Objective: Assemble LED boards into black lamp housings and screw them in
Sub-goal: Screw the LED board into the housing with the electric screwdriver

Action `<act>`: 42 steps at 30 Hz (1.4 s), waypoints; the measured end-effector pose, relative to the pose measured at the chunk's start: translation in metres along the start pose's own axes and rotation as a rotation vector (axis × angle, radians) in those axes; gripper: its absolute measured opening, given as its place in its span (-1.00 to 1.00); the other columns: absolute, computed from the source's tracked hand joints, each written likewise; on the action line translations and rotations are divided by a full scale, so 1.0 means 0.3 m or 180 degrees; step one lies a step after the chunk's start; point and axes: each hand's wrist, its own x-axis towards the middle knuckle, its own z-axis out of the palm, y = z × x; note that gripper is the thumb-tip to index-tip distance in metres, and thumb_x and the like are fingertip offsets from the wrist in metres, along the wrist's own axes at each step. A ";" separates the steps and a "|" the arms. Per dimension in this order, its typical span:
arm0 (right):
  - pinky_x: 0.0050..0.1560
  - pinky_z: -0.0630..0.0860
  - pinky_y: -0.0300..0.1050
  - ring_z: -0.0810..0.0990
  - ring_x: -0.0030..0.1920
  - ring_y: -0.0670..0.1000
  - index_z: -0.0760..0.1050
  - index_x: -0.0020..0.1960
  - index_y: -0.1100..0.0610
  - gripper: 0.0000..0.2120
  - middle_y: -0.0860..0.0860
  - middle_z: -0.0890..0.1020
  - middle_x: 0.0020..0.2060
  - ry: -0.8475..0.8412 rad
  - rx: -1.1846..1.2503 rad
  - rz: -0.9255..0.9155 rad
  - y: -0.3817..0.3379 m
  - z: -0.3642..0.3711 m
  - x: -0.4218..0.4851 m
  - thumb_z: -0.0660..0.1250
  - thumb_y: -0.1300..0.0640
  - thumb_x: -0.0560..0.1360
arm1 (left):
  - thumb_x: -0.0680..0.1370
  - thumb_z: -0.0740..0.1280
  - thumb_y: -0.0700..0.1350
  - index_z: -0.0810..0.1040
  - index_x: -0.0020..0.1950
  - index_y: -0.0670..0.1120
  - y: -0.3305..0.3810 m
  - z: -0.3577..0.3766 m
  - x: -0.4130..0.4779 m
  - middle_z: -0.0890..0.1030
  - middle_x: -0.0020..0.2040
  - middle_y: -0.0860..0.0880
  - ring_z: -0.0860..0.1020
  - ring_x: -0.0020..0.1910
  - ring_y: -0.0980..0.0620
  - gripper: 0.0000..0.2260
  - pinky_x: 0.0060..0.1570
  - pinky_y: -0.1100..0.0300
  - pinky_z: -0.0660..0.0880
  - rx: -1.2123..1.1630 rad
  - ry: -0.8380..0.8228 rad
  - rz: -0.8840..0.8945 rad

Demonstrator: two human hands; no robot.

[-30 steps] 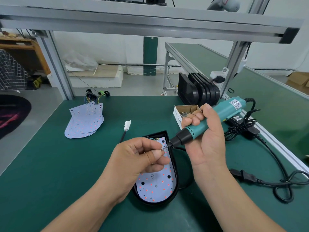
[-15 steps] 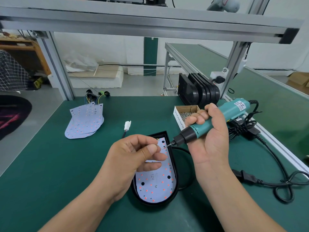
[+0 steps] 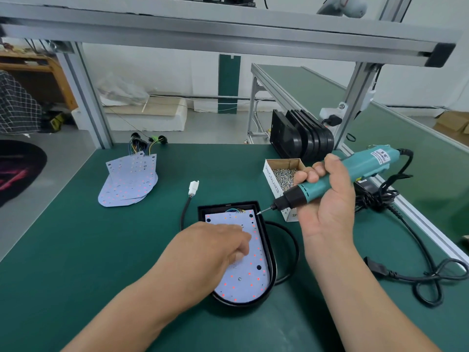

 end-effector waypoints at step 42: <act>-0.23 0.54 0.04 0.40 -0.41 0.10 0.49 -0.02 0.09 -0.91 0.06 0.40 -0.36 -0.1255 -0.1848 -0.0452 0.091 0.011 -0.003 0.37 0.24 0.58 | 0.69 0.25 -0.11 0.41 0.08 0.22 0.026 0.013 0.034 0.61 0.05 0.23 0.48 0.00 -0.02 -0.81 -0.10 0.17 0.31 0.0566 -0.0259 -0.0167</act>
